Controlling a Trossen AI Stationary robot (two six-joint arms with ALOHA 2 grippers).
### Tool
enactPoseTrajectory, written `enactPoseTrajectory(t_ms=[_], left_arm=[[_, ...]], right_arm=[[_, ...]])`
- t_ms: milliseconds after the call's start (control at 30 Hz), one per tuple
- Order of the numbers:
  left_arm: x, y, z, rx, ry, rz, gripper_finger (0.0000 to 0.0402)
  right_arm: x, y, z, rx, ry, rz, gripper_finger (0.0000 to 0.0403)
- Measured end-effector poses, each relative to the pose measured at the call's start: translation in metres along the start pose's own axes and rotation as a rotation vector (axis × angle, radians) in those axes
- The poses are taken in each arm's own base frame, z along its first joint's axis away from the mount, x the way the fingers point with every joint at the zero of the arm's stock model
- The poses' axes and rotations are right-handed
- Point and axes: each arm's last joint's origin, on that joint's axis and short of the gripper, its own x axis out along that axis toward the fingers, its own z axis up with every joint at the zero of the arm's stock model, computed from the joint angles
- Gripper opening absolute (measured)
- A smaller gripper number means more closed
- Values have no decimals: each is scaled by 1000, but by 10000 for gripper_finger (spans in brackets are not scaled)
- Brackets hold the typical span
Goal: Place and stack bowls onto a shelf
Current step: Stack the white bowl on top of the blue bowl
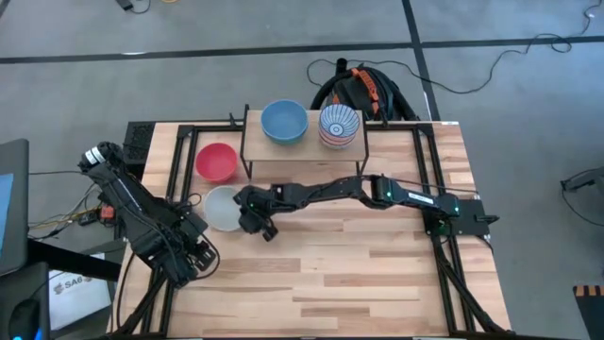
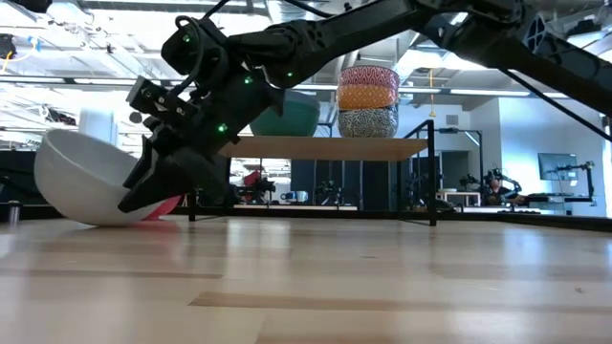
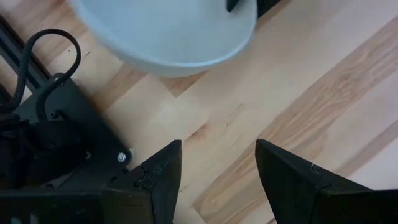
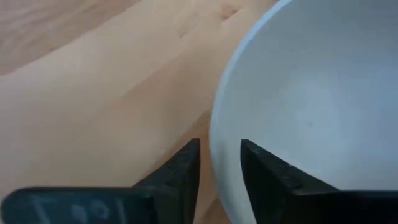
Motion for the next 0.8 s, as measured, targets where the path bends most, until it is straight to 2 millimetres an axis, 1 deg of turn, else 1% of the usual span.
enactPoseTrajectory(t_ms=[300, 467, 600, 667, 733, 800], left_arm=[[0, -1, 0, -15, 5, -14, 190], [0, -2, 0, -2, 5, -15, 190], [0, -2, 0, 13, 5, -17, 190], [0, -2, 0, 15, 5, -17, 190], [0, -2, 0, 15, 3, -18, 190], [0, -2, 0, 14, 0, -21, 190]], right_arm=[[0, 12, -1, 38, 75, 76, 86], [-17, 13, 8, 100, 126, 115, 61], [-41, 8, 21, 171, 150, 121, 47], [-51, 9, 23, 218, 198, 151, 41], [-58, 9, 25, 264, 217, 160, 33], [-67, 12, 24, 322, 277, 198, 28]])
